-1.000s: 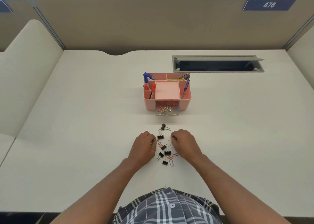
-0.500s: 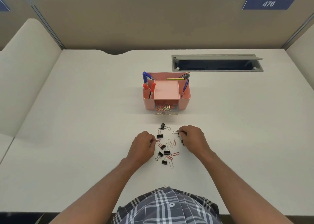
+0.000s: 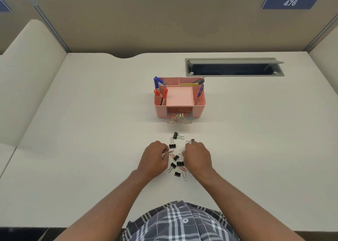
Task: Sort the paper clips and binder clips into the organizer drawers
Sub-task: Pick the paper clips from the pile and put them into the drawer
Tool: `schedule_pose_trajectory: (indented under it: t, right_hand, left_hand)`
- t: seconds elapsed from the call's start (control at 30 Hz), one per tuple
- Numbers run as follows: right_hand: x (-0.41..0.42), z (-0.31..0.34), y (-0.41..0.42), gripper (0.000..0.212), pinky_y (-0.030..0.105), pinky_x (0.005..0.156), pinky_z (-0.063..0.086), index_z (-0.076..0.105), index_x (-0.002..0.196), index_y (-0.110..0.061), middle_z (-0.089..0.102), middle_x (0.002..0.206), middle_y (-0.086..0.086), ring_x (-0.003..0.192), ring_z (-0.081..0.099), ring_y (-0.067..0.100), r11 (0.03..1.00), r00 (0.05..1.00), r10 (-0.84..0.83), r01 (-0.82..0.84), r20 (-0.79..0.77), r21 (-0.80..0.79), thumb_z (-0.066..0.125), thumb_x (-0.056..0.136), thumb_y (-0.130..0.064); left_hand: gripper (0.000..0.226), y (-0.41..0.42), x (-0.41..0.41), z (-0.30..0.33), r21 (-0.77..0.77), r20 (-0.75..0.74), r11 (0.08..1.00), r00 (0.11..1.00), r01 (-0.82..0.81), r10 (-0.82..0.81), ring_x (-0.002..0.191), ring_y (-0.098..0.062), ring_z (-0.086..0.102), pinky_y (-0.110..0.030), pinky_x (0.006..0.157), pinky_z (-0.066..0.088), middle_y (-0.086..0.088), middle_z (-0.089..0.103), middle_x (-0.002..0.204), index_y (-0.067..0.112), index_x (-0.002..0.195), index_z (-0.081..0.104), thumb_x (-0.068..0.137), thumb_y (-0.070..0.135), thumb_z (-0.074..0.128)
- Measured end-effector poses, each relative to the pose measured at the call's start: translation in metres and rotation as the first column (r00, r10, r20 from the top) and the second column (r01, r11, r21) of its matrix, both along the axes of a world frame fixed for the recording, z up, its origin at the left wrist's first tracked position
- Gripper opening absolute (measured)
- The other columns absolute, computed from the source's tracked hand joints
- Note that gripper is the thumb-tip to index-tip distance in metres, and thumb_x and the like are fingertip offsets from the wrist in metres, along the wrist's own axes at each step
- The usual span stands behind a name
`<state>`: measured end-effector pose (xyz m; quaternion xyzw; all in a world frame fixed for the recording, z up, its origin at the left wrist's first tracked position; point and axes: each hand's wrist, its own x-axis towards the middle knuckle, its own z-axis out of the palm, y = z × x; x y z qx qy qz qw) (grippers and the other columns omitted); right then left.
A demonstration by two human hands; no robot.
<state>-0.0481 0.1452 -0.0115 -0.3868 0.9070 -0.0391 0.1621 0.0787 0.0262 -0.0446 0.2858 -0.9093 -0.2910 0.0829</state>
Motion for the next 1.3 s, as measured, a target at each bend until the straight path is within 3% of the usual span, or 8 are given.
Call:
schedule_pose_trajectory:
  t: [0.3,0.43,0.6,0.8,0.97,1.07,1.2,1.3]
  right_hand:
    - [0.001,-0.001,-0.006,0.017,0.033,0.060,0.034,0.059,0.085,-0.006,0.061,0.093,0.012,0.092,0.054,0.031,0.996,0.996,0.079,-0.077,0.041,-0.050,0.048,0.078,0.005]
    - [-0.004,-0.009,-0.008,0.021,0.036,0.065,0.046,0.064,0.090,-0.007,0.064,0.091,0.009,0.094,0.055,0.029,0.991,0.993,0.072,-0.060,0.093,-0.118,0.047,0.080,0.000]
    - [-0.019,-0.005,-0.007,0.026,0.029,0.075,0.051,0.070,0.101,-0.016,0.071,0.095,-0.001,0.089,0.063,0.018,0.961,0.935,-0.060,0.148,0.349,-0.232,0.049,0.086,-0.012]
    - [-0.037,0.008,-0.002,0.018,0.020,0.068,0.044,0.072,0.092,-0.019,0.067,0.079,-0.008,0.078,0.062,0.013,0.860,0.787,-0.190,0.421,0.587,-0.286,0.058,0.085,-0.009]
    - [-0.031,0.007,-0.004,0.028,0.029,0.081,0.051,0.071,0.102,-0.018,0.071,0.101,-0.002,0.094,0.064,0.019,0.981,0.915,-0.028,0.102,0.403,-0.164,0.048,0.088,-0.011]
    - [-0.019,0.002,-0.005,0.027,0.035,0.079,0.050,0.070,0.099,-0.013,0.069,0.097,0.006,0.095,0.060,0.026,0.993,0.963,0.090,-0.066,0.255,-0.102,0.046,0.087,-0.009]
    - [-0.015,-0.004,-0.002,0.022,0.037,0.065,0.043,0.057,0.072,-0.014,0.060,0.073,0.004,0.081,0.053,0.028,0.985,0.973,0.124,-0.097,0.194,-0.145,0.045,0.088,-0.006]
    - [-0.022,0.000,0.001,0.023,0.033,0.078,0.048,0.072,0.097,-0.014,0.072,0.094,0.001,0.093,0.062,0.023,0.974,0.969,0.032,0.026,0.246,-0.227,0.050,0.094,-0.012]
  left_hand:
    - [0.005,0.001,-0.004,0.000,-0.067,0.013,0.998,1.000,0.007,-0.006,0.080,-0.020,0.056,-0.033,0.070,0.048,0.000,0.061,0.085,0.015,0.087,0.068,0.087,0.015,0.063]
    - [0.005,0.000,-0.004,-0.001,-0.051,0.019,0.999,1.000,0.001,0.000,0.080,-0.019,0.055,-0.033,0.071,0.048,0.001,0.060,0.084,0.015,0.086,0.067,0.088,0.016,0.062]
    - [0.006,0.000,-0.003,-0.001,-0.039,0.025,0.999,1.000,-0.008,0.009,0.081,-0.018,0.054,-0.030,0.071,0.046,0.002,0.060,0.086,0.016,0.087,0.066,0.089,0.016,0.060]
    - [0.007,0.000,-0.004,-0.002,-0.025,0.033,0.999,0.999,-0.025,0.026,0.081,-0.015,0.053,-0.027,0.072,0.044,0.004,0.058,0.086,0.017,0.088,0.066,0.090,0.018,0.059]
    - [0.007,-0.001,-0.004,-0.003,-0.010,0.034,0.999,0.999,-0.036,0.036,0.080,-0.013,0.054,-0.027,0.071,0.046,0.006,0.058,0.084,0.018,0.087,0.066,0.090,0.018,0.059]
    - [0.006,-0.001,-0.005,-0.003,0.000,0.030,0.999,0.998,-0.049,0.049,0.078,-0.013,0.053,-0.026,0.069,0.045,0.006,0.057,0.083,0.019,0.085,0.065,0.089,0.017,0.061]
    - [0.006,-0.001,-0.004,-0.003,0.000,0.035,0.999,0.998,-0.045,0.045,0.079,-0.012,0.052,-0.024,0.069,0.043,0.008,0.056,0.083,0.020,0.086,0.064,0.089,0.018,0.060]
    - [0.006,-0.001,-0.002,-0.005,-0.001,0.041,0.999,0.998,-0.044,0.044,0.080,-0.011,0.052,-0.024,0.070,0.042,0.009,0.055,0.084,0.020,0.087,0.064,0.090,0.019,0.059]
